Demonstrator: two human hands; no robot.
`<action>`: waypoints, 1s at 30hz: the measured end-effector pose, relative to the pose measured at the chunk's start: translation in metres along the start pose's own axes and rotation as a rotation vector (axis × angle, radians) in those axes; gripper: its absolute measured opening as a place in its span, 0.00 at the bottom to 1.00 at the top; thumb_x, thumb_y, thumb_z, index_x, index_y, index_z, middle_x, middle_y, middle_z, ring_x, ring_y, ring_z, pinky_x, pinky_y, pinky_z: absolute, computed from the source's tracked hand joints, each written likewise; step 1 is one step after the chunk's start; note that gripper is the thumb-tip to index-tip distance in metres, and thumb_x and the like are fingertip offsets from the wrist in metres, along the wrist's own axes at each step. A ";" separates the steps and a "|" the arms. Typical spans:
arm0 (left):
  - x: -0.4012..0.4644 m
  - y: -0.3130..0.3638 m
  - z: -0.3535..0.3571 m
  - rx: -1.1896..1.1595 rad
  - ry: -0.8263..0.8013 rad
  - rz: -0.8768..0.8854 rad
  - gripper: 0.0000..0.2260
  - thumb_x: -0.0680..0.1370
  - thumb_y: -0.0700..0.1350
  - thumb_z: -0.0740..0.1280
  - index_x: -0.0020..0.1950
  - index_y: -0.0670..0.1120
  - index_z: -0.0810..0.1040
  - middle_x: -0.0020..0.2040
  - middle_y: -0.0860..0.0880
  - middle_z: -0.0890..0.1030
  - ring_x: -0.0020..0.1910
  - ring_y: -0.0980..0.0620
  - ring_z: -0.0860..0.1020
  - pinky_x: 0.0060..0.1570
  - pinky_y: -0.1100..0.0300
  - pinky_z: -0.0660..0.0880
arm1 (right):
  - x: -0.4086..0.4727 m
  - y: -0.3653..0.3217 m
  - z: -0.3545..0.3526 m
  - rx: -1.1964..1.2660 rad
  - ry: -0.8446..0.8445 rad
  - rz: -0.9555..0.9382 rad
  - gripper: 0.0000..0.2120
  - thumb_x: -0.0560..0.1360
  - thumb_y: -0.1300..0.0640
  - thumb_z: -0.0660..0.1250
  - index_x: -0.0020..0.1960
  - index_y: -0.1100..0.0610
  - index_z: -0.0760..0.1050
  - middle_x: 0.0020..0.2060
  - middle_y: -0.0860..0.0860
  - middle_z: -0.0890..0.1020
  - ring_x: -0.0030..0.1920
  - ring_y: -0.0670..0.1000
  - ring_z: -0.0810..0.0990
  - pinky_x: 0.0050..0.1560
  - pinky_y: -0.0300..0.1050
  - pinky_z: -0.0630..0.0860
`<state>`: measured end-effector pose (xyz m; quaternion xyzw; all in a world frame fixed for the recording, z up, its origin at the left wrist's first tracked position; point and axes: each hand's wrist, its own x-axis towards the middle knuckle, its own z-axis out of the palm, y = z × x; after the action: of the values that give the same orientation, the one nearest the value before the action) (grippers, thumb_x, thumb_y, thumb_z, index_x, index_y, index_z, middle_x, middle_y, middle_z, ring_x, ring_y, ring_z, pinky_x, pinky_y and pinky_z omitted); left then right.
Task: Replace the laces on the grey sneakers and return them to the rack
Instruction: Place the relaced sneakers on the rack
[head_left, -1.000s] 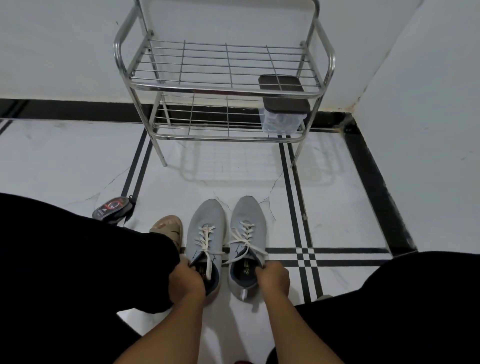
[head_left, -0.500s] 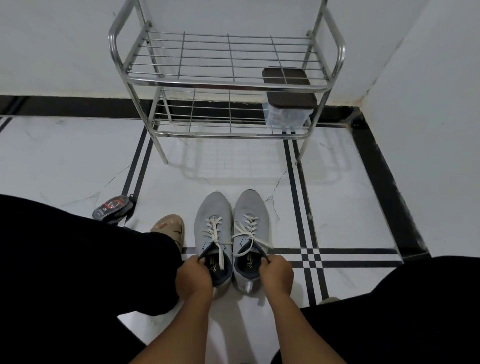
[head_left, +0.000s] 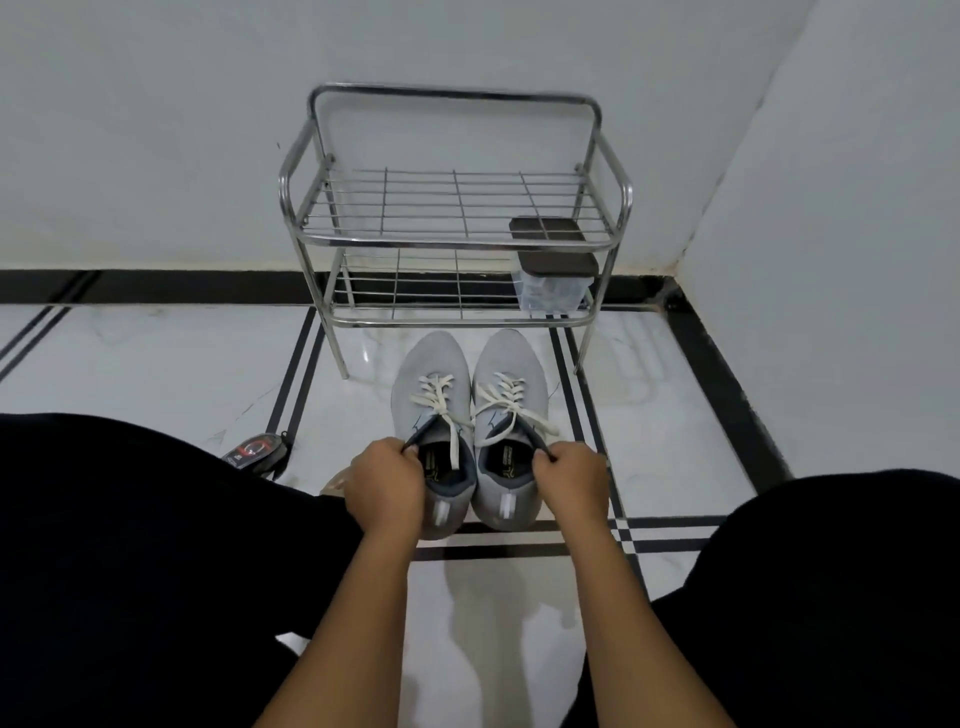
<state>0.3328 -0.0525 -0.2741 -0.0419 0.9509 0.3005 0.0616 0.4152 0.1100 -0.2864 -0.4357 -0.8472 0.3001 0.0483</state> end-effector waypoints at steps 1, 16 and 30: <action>-0.002 0.002 -0.011 -0.014 0.013 0.019 0.10 0.79 0.48 0.64 0.49 0.46 0.84 0.44 0.42 0.83 0.46 0.40 0.79 0.39 0.58 0.68 | -0.004 -0.006 -0.008 0.012 0.021 -0.021 0.15 0.76 0.54 0.64 0.32 0.56 0.73 0.30 0.53 0.78 0.30 0.50 0.73 0.27 0.39 0.62; 0.035 0.057 -0.164 -0.156 0.242 0.211 0.10 0.77 0.49 0.66 0.42 0.47 0.84 0.38 0.45 0.82 0.41 0.41 0.78 0.38 0.58 0.69 | -0.009 -0.132 -0.106 0.198 0.183 -0.298 0.17 0.73 0.56 0.65 0.27 0.57 0.67 0.25 0.55 0.68 0.27 0.52 0.66 0.29 0.43 0.60; 0.222 0.174 -0.212 -0.133 0.089 0.199 0.10 0.74 0.47 0.70 0.42 0.39 0.78 0.42 0.39 0.82 0.41 0.41 0.80 0.37 0.58 0.70 | 0.162 -0.280 -0.129 0.215 0.005 -0.248 0.05 0.68 0.60 0.65 0.38 0.61 0.77 0.32 0.57 0.84 0.37 0.56 0.84 0.35 0.46 0.77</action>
<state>0.0739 -0.0419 -0.0352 0.0356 0.9300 0.3655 -0.0139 0.1613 0.1710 -0.0556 -0.3208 -0.8574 0.3796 0.1335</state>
